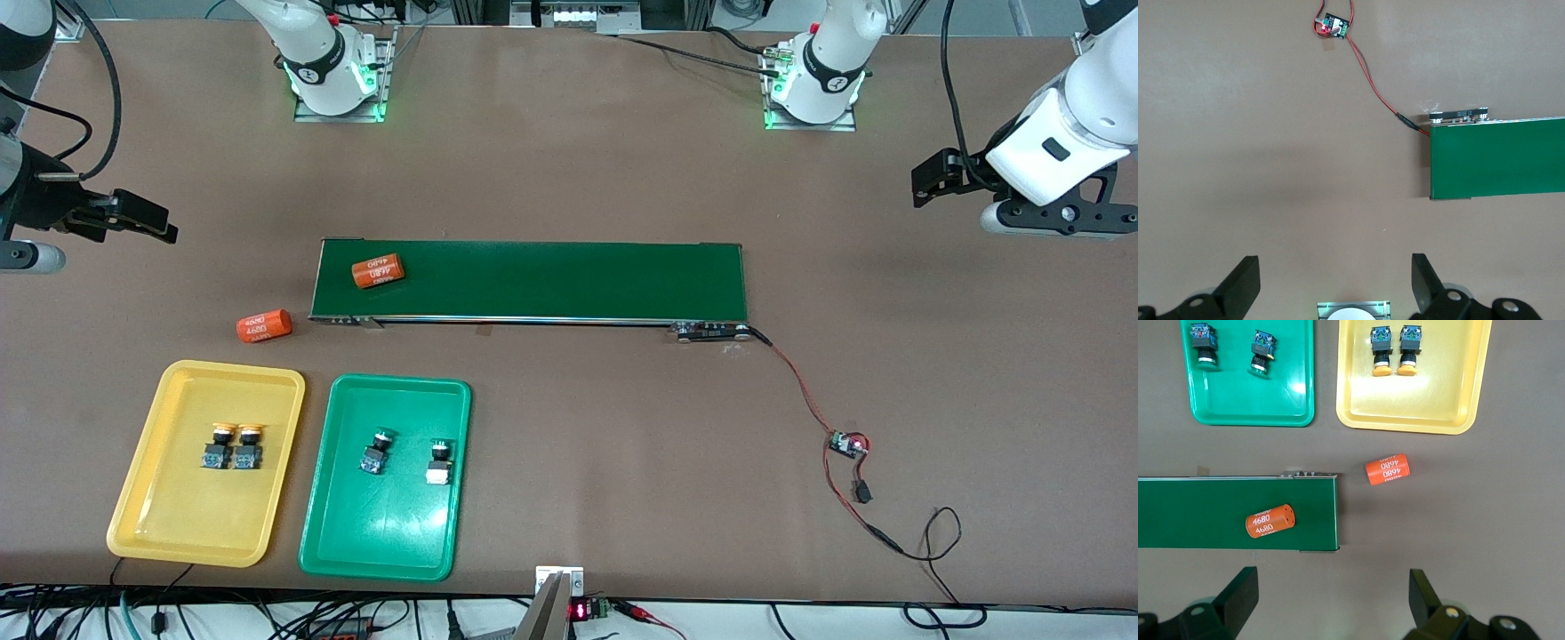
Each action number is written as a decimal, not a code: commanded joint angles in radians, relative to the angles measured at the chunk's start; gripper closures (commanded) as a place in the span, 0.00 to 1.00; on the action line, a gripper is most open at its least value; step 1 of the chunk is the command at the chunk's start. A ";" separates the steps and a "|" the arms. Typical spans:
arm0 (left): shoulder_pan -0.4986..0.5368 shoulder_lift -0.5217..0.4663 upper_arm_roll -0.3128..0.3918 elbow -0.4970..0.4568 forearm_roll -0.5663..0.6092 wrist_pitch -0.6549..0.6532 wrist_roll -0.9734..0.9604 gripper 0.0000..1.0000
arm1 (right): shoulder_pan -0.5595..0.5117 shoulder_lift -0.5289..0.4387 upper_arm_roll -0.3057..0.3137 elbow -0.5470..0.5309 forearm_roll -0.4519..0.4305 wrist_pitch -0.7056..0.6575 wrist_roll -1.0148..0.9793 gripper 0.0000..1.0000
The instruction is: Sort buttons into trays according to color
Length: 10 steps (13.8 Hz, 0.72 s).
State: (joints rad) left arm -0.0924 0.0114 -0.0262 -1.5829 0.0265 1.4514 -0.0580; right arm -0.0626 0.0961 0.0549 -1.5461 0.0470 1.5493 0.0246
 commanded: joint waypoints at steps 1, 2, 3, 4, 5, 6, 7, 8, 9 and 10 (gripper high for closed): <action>-0.010 0.012 -0.004 0.032 0.023 -0.026 -0.013 0.00 | -0.003 -0.006 -0.001 -0.005 0.008 0.006 -0.003 0.00; -0.010 0.012 -0.005 0.032 0.023 -0.026 -0.020 0.00 | -0.002 -0.006 -0.001 -0.005 0.005 0.006 -0.003 0.00; -0.010 0.012 -0.005 0.032 0.023 -0.026 -0.020 0.00 | -0.002 -0.006 -0.001 -0.005 0.004 0.008 -0.003 0.00; -0.010 0.012 -0.003 0.032 0.023 -0.026 -0.020 0.00 | -0.002 -0.006 -0.001 -0.005 0.001 0.006 -0.005 0.00; -0.009 0.012 -0.003 0.032 0.021 -0.025 -0.020 0.00 | -0.002 -0.006 -0.001 -0.003 0.001 0.008 -0.005 0.00; -0.009 0.012 -0.001 0.032 0.023 -0.025 -0.020 0.00 | -0.002 -0.006 -0.001 -0.005 0.001 0.008 -0.005 0.00; -0.007 0.012 -0.001 0.032 0.021 -0.025 -0.020 0.00 | -0.002 -0.006 -0.001 -0.005 0.001 0.011 -0.005 0.00; -0.004 0.012 0.000 0.032 0.021 -0.025 -0.020 0.00 | 0.000 -0.006 -0.001 -0.005 -0.002 0.014 -0.005 0.00; -0.001 0.012 0.002 0.032 0.021 -0.025 -0.020 0.00 | 0.001 -0.006 -0.001 -0.005 -0.016 0.014 -0.005 0.00; -0.001 0.012 0.003 0.032 0.021 -0.025 -0.019 0.00 | 0.001 -0.006 -0.001 -0.005 -0.021 0.014 -0.005 0.00</action>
State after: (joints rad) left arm -0.0928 0.0114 -0.0259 -1.5829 0.0265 1.4514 -0.0703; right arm -0.0626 0.0961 0.0546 -1.5461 0.0404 1.5551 0.0246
